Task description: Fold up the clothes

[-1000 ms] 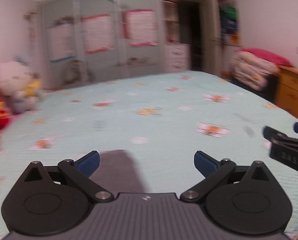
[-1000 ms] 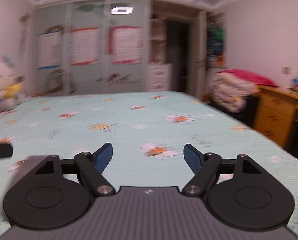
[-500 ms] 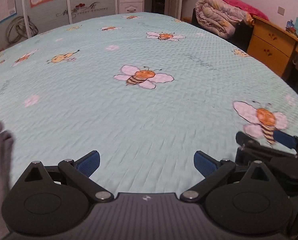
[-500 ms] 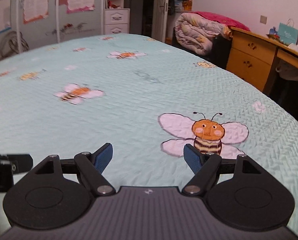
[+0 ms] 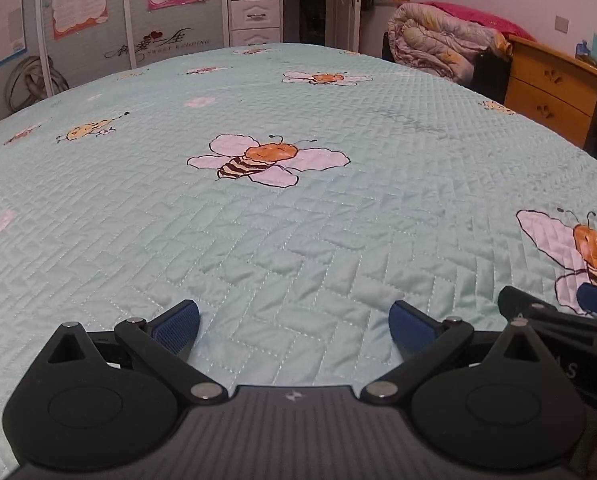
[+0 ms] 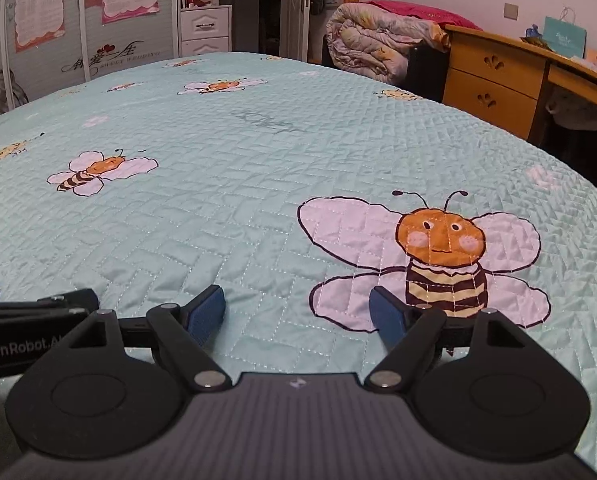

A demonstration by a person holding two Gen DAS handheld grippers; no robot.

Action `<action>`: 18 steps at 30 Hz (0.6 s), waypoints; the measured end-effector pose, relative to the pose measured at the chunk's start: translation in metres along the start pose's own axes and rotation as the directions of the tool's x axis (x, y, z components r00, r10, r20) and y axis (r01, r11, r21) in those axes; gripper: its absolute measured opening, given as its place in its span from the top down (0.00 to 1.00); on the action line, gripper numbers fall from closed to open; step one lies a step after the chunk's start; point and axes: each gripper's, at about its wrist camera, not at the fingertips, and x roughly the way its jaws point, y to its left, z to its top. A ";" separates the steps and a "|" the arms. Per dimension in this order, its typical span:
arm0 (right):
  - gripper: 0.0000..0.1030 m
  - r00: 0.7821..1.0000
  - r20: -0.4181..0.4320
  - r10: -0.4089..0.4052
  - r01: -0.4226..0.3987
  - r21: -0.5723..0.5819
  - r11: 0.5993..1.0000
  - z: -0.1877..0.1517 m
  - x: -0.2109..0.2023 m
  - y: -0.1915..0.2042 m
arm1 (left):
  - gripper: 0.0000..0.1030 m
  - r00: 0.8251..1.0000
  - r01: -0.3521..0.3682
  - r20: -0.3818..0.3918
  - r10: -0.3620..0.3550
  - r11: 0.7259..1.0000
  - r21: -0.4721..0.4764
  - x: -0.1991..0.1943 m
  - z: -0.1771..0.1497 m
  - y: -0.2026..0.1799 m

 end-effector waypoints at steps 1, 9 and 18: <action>0.23 1.000 0.001 0.001 -0.001 0.002 1.000 0.000 0.000 0.000 | 0.00 1.000 0.001 0.000 -0.001 1.000 0.004 0.002 0.000 0.000; 0.23 1.000 0.006 0.012 -0.012 0.014 1.000 0.000 0.001 -0.003 | 0.00 1.000 0.013 0.007 -0.013 1.000 0.008 0.006 0.001 0.001; 0.23 1.000 0.007 0.016 -0.017 0.020 1.000 0.000 0.001 -0.004 | 0.00 1.000 0.018 0.019 -0.018 1.000 0.005 0.008 -0.001 0.002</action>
